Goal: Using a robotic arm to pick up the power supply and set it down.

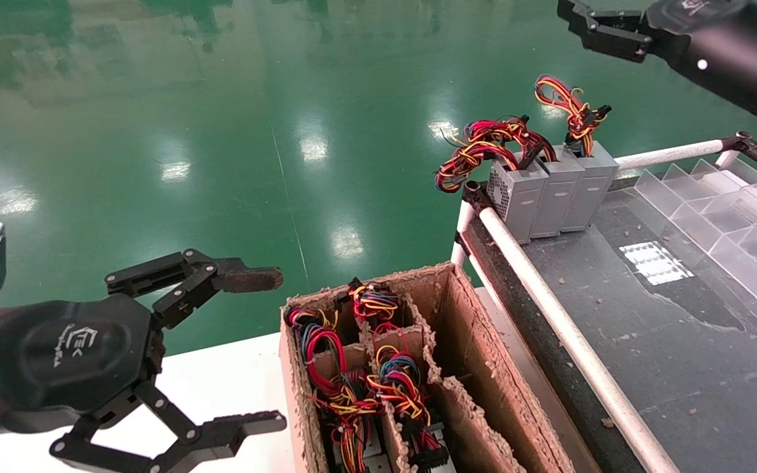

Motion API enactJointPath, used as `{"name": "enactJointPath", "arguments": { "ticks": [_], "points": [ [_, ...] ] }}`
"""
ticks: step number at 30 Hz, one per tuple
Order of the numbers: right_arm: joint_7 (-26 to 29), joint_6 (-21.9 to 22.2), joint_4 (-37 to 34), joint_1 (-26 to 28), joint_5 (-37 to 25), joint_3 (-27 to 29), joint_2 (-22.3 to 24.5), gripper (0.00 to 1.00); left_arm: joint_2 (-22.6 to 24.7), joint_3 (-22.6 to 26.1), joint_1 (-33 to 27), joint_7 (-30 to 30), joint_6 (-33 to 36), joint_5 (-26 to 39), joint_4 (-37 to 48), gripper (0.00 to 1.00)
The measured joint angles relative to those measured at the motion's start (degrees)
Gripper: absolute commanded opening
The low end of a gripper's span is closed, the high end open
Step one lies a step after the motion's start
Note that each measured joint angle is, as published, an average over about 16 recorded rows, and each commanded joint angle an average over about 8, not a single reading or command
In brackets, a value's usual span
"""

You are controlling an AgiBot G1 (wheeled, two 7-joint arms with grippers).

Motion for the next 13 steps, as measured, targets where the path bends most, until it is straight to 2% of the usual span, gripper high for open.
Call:
{"name": "enactJointPath", "arguments": {
  "ticks": [6, 13],
  "points": [
    [3.7, -3.4, 7.5, -4.8, 1.9, 0.3, 2.8, 1.00, 0.0, 0.0, 0.0, 0.0, 0.0, 0.0, 0.0, 1.00],
    [5.9, -5.5, 12.0, -7.6, 3.1, 0.4, 4.5, 1.00, 0.0, 0.0, 0.0, 0.0, 0.0, 0.0, 0.0, 0.97]
  ]
}}
